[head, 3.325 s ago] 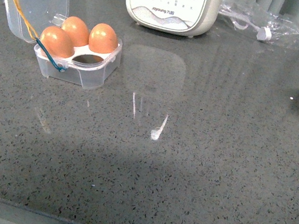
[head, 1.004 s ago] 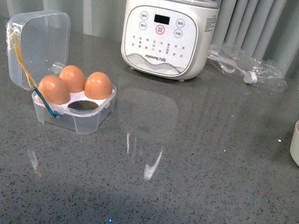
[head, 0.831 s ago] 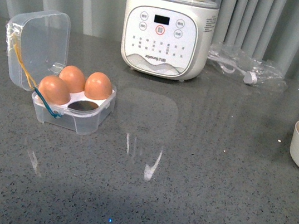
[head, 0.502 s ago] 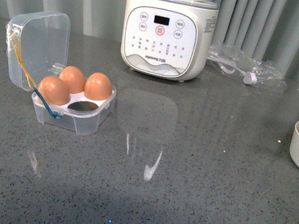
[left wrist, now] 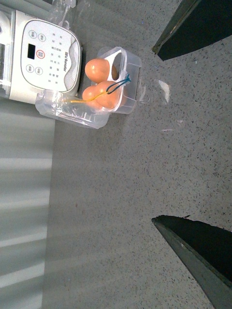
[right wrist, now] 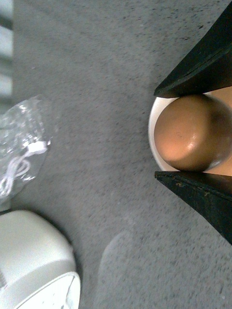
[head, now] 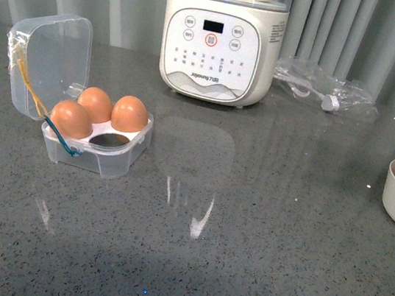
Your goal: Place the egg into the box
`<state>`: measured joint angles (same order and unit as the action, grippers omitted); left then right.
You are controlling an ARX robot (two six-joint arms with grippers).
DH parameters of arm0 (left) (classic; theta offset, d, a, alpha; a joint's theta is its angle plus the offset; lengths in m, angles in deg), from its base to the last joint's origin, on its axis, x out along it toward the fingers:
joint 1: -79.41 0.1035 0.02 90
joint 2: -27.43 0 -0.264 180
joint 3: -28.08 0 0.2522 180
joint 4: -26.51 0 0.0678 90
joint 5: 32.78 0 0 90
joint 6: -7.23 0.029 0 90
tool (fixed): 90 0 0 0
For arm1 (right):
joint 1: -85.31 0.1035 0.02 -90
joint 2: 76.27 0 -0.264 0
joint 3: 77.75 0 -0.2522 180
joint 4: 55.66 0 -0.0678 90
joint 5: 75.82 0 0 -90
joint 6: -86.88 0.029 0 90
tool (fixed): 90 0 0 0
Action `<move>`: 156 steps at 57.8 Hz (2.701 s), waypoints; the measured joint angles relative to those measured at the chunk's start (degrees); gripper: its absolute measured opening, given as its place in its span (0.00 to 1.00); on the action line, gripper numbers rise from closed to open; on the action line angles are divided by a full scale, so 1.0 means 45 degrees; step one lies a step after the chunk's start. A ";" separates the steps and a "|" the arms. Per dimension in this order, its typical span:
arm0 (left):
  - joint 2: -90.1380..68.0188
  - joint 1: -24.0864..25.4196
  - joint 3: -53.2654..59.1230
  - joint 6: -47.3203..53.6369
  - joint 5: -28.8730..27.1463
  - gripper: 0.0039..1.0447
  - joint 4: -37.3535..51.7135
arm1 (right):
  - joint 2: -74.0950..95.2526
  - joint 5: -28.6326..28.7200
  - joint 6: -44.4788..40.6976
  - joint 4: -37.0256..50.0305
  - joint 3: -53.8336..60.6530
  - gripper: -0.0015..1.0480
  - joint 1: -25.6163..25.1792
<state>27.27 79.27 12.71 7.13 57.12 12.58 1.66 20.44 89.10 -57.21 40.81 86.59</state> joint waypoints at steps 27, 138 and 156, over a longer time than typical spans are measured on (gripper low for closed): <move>0.0000 0.0000 0.0000 0.0000 0.0000 0.94 0.0000 | 0.2652 0.1098 0.0257 0.1715 -0.2200 0.37 0.3891; 0.0000 0.0000 0.0000 0.0000 0.0000 0.94 0.0000 | 0.5003 0.0015 0.1948 0.1239 -0.3691 0.93 0.5770; 0.0000 0.0000 0.0000 0.0000 0.0000 0.94 0.0000 | 0.1486 -0.0612 0.1787 0.2166 -0.0301 0.93 0.3468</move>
<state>27.27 79.27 12.71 7.13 57.12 12.58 8.34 17.69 97.14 -47.46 39.46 102.19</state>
